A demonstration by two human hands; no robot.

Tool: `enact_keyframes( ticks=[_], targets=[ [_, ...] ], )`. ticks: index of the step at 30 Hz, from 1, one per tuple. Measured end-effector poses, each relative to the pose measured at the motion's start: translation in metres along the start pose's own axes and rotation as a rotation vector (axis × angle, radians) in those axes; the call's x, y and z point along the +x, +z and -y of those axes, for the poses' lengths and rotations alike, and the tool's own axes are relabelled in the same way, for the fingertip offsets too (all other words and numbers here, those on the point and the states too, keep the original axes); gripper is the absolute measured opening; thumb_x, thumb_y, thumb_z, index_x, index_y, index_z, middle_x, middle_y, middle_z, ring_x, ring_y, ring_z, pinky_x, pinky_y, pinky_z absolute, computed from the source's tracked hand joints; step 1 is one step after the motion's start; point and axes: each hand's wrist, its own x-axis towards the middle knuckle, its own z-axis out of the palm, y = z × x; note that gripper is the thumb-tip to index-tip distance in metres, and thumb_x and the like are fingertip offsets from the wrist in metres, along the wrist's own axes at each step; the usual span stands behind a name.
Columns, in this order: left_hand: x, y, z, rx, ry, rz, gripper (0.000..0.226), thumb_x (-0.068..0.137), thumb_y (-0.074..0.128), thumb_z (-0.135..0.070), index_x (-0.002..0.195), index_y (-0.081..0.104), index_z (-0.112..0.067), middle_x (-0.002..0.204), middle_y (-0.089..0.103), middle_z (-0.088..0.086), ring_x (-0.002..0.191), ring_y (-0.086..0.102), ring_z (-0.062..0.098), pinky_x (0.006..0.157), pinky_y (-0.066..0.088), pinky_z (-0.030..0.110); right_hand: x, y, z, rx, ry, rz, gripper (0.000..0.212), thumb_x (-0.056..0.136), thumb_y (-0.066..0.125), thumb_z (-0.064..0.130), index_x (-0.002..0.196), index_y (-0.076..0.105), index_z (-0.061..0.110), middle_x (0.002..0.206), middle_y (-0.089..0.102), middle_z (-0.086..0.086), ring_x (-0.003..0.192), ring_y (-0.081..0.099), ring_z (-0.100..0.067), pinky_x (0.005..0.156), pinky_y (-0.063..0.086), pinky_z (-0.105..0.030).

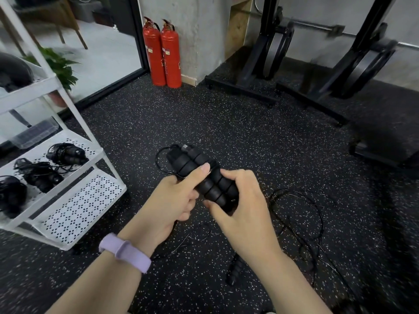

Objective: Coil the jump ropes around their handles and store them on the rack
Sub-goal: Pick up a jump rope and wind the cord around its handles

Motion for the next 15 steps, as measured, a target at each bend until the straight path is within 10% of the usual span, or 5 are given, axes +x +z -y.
enact_keyframes(
  ticks=[7,15],
  targets=[
    [-0.007,-0.003,-0.007,0.064,0.122,0.182,0.045,0.086,0.068,-0.06,0.054,0.056,-0.03,0.058,0.021,-0.008,0.049,0.019,0.01,0.047,0.013,0.03,0.008,-0.019,0.008,1.2,0.728,0.399,0.068,0.096,0.047,0.067,0.121,0.075,0.01,0.101,0.072,-0.018,0.071,0.068,-0.027,0.062,0.057,-0.033],
    [-0.007,-0.003,-0.009,0.31,-0.003,0.013,0.065,0.07,0.061,-0.088,0.067,0.061,-0.023,0.056,0.04,-0.005,0.045,0.029,0.01,0.042,0.024,0.023,0.007,-0.017,-0.001,1.089,0.576,0.253,0.041,0.096,0.063,0.049,0.114,0.076,0.014,0.085,0.061,-0.006,0.065,0.046,-0.013,0.057,0.041,-0.026]
  ],
)
